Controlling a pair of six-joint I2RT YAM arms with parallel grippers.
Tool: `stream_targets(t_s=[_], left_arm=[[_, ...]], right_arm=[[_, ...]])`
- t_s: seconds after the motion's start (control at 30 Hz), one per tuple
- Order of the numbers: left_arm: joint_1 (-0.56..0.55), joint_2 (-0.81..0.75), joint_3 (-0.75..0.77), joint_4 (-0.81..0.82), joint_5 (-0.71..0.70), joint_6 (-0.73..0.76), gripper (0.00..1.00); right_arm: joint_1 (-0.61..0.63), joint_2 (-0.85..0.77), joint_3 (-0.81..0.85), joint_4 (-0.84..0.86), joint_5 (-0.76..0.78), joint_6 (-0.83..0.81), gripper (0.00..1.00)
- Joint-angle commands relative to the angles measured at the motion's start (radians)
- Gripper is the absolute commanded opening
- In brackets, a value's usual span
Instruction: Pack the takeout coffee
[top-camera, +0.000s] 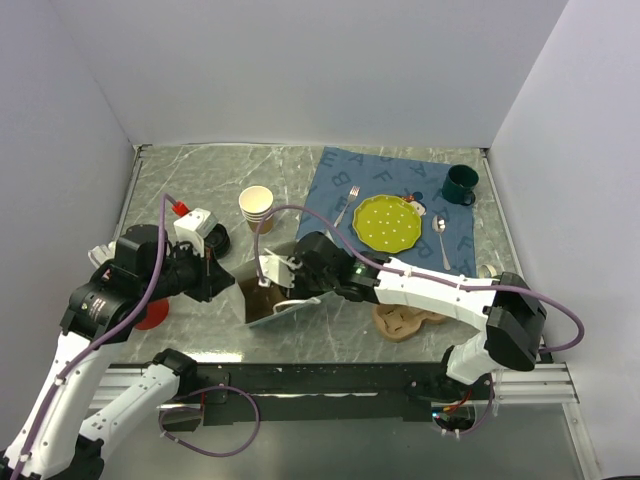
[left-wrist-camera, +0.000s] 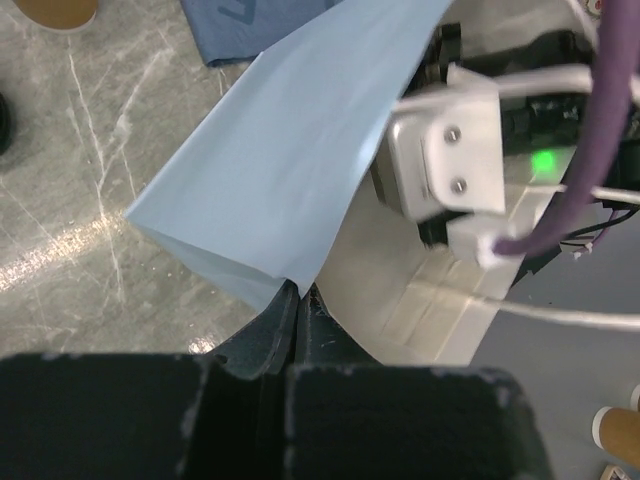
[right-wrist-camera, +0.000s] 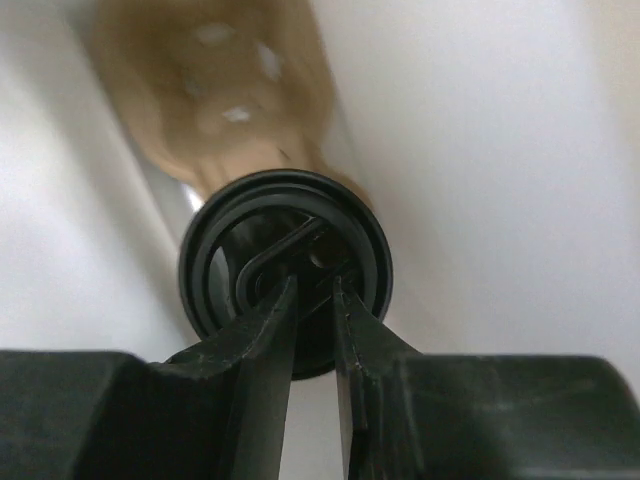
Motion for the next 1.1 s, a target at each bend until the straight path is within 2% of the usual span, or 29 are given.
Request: stream_targets(t_s=[0.0,0.67,1.07], left_arm=[[0.002,-0.004,0.053,0.011,0.004,0.018,0.01],[0.002,0.03,0.069,0.024,0.002,0.031,0.01],[0.002,0.053,0.063,0.079,0.005,-0.008,0.01]], right_arm=[[-0.045,-0.029,-0.034,-0.055,0.087,0.003,0.28],[-0.059,-0.013,-0.031,-0.063,0.067,0.019,0.3],[-0.059,-0.039,0.041,-0.104,0.063,0.01,0.45]])
